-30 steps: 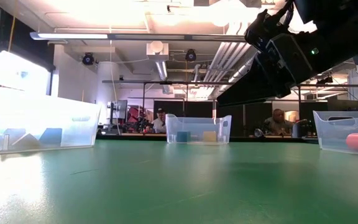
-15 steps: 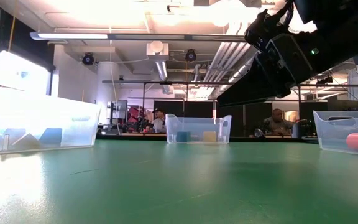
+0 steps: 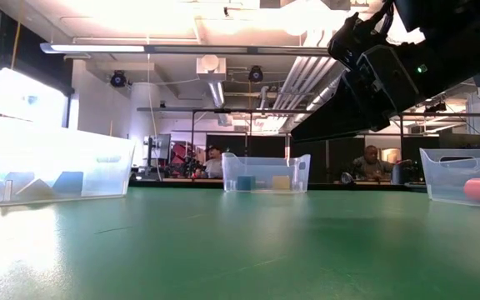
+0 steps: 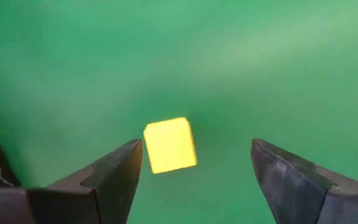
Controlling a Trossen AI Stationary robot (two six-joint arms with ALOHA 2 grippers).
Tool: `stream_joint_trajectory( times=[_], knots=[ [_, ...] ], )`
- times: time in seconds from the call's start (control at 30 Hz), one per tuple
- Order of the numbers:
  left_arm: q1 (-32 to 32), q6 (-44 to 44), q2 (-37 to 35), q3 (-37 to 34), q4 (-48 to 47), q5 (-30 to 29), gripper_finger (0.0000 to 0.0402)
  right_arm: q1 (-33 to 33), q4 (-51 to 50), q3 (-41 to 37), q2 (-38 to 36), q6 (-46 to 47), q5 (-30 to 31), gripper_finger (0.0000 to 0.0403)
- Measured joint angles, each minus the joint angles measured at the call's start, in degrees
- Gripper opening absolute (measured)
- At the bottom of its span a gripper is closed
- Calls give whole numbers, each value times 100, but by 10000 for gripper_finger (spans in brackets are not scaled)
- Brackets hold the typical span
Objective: Sort blocks by size
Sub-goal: Put the yellow cube block into the top transparent bin
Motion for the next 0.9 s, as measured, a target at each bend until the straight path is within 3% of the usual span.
stream_joint_trajectory(
  times=[0.23, 0.9],
  knots=[
    [79, 88, -1, -433, 730, 687, 287, 0, -2, 0, 0, 0, 1, 234],
    [378, -172, -1, -639, 709, 662, 287, 0, 17, 0, 0, 0, 1, 234]
  ],
)
